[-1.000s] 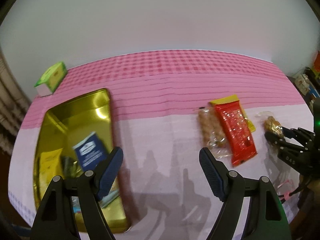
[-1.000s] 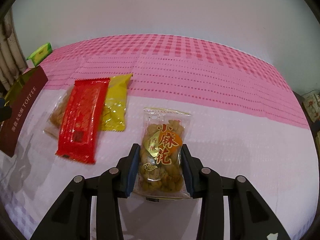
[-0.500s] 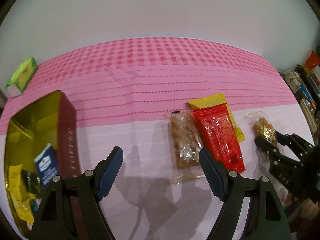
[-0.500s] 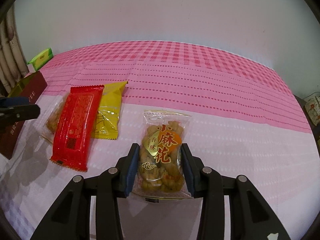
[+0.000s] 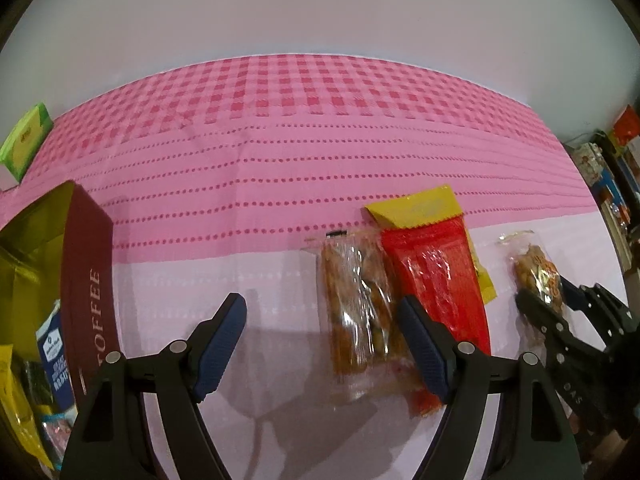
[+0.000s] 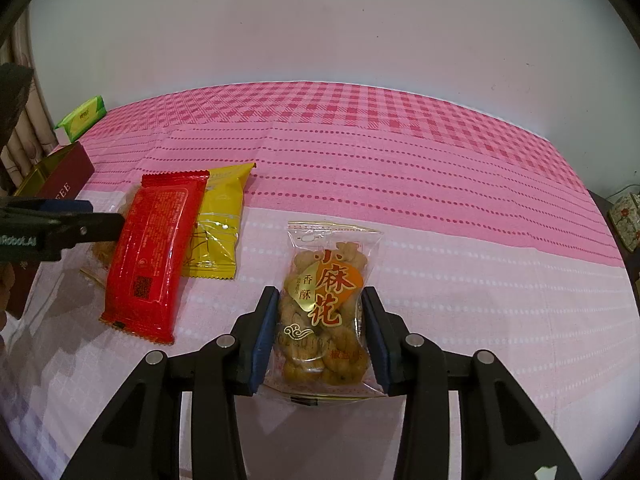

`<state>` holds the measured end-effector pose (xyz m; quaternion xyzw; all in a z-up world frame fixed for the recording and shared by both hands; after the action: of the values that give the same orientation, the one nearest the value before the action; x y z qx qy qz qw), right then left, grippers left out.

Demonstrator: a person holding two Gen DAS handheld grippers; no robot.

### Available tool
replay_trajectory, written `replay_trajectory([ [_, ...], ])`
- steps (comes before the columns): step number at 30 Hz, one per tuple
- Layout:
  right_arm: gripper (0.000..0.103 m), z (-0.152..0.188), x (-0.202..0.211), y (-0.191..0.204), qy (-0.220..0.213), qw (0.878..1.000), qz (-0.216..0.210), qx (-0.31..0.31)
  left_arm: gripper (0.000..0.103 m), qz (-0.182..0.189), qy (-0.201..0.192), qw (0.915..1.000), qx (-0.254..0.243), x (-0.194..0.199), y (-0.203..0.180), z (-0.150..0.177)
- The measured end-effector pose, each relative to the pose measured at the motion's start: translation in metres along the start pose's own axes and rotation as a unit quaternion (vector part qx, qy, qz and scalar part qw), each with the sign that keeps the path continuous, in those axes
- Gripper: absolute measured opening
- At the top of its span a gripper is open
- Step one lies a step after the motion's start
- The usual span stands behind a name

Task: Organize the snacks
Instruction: 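Grasp the clear peanut-stick bag with the left gripper while the right holds the dough-stick bag, then carry the peanut-stick bag into the gold tray and open the left gripper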

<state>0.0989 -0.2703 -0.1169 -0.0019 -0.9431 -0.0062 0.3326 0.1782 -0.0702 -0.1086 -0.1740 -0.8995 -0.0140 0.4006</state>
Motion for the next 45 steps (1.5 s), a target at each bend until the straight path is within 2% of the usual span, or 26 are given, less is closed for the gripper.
replay_trajectory([
  [10, 0.039, 0.000, 0.000, 0.000, 0.000, 1.000, 0.000, 0.000, 0.078, 0.001, 0.004, 1.0000, 0.000, -0.014, -0.004, -0.003],
  [12, 0.039, 0.000, 0.000, 0.000, 0.000, 1.000, 0.000, 0.000, 0.076, -0.004, 0.002, 1.0000, -0.002, -0.014, -0.004, -0.003],
  [14, 0.039, 0.000, 0.000, 0.000, 0.000, 1.000, 0.000, 0.000, 0.065, 0.001, -0.001, 1.0000, 0.001, -0.014, -0.004, -0.002],
  [18, 0.039, 0.000, 0.000, 0.000, 0.000, 1.000, 0.000, 0.000, 0.055, 0.004, -0.002, 1.0000, -0.002, -0.012, -0.007, -0.002],
  [20, 0.039, 0.000, 0.000, 0.000, 0.000, 1.000, 0.000, 0.000, 0.043, 0.009, -0.004, 0.9999, -0.006, -0.011, -0.009, -0.001],
  [21, 0.039, 0.000, 0.000, 0.000, 0.000, 1.000, 0.000, 0.000, 0.041, 0.009, -0.004, 0.9999, -0.007, -0.010, -0.009, 0.000],
  [32, 0.039, 0.000, 0.000, 0.000, 0.000, 1.000, 0.000, 0.000, 0.039, 0.001, -0.006, 1.0000, -0.001, 0.006, -0.003, 0.011],
  [45, 0.039, 0.000, 0.000, 0.000, 0.001, 1.000, 0.000, 0.000, 0.039, -0.010, -0.031, 0.9994, -0.015, 0.045, -0.008, 0.002],
])
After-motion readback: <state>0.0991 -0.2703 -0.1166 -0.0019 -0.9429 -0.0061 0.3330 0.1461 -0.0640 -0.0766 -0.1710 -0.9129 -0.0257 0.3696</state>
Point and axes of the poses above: each gripper's, at about its wrist camera, not at the fingertips, and x roughly against the way its jaws point, y to its left, z to its underside, the point moved 1 cm from there along -x, roughly the way its jaws point, and after that the axes turned 15 degrees about -y, right-handed, at the moved point
